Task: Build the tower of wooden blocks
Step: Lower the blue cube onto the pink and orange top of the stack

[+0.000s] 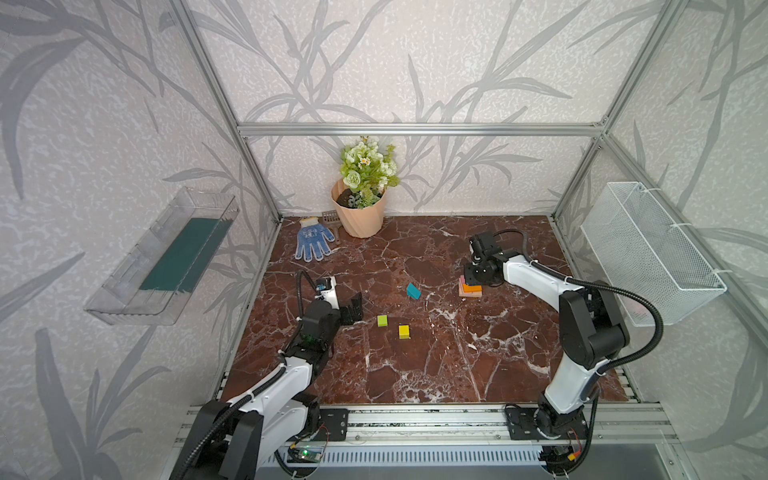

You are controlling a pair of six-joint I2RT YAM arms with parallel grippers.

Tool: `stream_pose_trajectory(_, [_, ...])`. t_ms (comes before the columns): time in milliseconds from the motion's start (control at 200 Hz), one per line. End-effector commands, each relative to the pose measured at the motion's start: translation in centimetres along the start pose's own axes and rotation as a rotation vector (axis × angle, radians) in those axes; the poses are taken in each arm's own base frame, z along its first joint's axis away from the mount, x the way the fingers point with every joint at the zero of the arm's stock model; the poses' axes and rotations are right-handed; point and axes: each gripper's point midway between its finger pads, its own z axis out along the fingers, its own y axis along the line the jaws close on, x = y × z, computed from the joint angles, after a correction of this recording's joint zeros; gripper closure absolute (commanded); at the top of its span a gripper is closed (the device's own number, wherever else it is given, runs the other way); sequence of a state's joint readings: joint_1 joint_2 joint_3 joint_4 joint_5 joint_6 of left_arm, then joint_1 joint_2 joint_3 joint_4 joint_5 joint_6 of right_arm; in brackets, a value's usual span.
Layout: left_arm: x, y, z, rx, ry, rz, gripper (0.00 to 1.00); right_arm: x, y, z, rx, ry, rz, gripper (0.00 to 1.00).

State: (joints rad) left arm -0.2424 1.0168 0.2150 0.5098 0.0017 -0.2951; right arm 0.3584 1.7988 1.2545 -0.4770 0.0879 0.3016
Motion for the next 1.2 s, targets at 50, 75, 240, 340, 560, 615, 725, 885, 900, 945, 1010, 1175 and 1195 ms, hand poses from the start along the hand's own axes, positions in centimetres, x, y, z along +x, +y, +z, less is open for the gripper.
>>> stream_pose_trajectory(50, [-2.2, -0.8, 0.0, 0.018, -0.058, 0.008, 0.0, 0.5, 0.1, -0.2, 0.005, 0.017, -0.012, 0.89])
stream_pose_trajectory(75, [-2.1, -0.8, 0.1, 0.018, -0.057, 0.009, 0.01, 0.4, 0.0, -0.3, 0.006, 0.015, -0.011, 0.88])
stream_pose_trajectory(240, [-2.2, -0.8, 0.1, 0.017, -0.058, 0.009, 0.01, 0.7, -0.1, -0.4, 0.013, 0.018, -0.012, 0.87])
stream_pose_trajectory(340, [-2.2, -0.7, 0.1, 0.017, -0.058, 0.009, 0.01, 0.9, -0.1, -0.2, 0.012, 0.025, -0.016, 0.87])
stream_pose_trajectory(560, [-2.2, -0.8, 0.1, 0.017, -0.059, 0.009, 0.0, 1.2, 0.2, 0.2, 0.014, 0.037, -0.027, 0.87])
stream_pose_trajectory(615, [-2.1, -0.7, 0.1, 0.013, -0.057, 0.009, 0.01, 1.3, 0.2, 0.2, 0.017, 0.038, -0.028, 0.87])
stream_pose_trajectory(725, [-2.2, -0.7, 0.1, 0.016, -0.058, 0.009, 0.0, 1.3, 0.3, 0.1, 0.019, 0.038, -0.033, 0.87])
stream_pose_trajectory(885, [-2.2, -0.7, 0.1, 0.016, -0.058, 0.009, 0.01, 1.6, 0.1, 0.4, 0.035, 0.046, -0.037, 0.87])
stream_pose_trajectory(900, [-2.2, -0.7, 0.1, 0.015, -0.059, 0.009, 0.01, 1.6, 0.1, 0.4, 0.037, 0.047, -0.037, 0.87])
stream_pose_trajectory(945, [-2.2, -0.7, 0.1, 0.015, -0.057, 0.008, 0.01, 1.7, 0.0, 0.5, 0.042, 0.052, -0.04, 0.87])
stream_pose_trajectory(1010, [-2.2, -0.7, 0.1, 0.015, -0.057, 0.009, 0.01, 1.8, -0.1, 0.6, 0.046, 0.055, -0.041, 0.87])
stream_pose_trajectory(1175, [-2.2, -0.8, 0.1, 0.017, -0.059, 0.009, 0.01, 2.0, 0.0, 0.8, 0.049, 0.062, -0.047, 0.87])
stream_pose_trajectory(1195, [-2.2, -0.8, 0.1, 0.016, -0.059, 0.008, 0.01, 2.1, 0.0, 0.9, 0.049, 0.063, -0.048, 0.87])
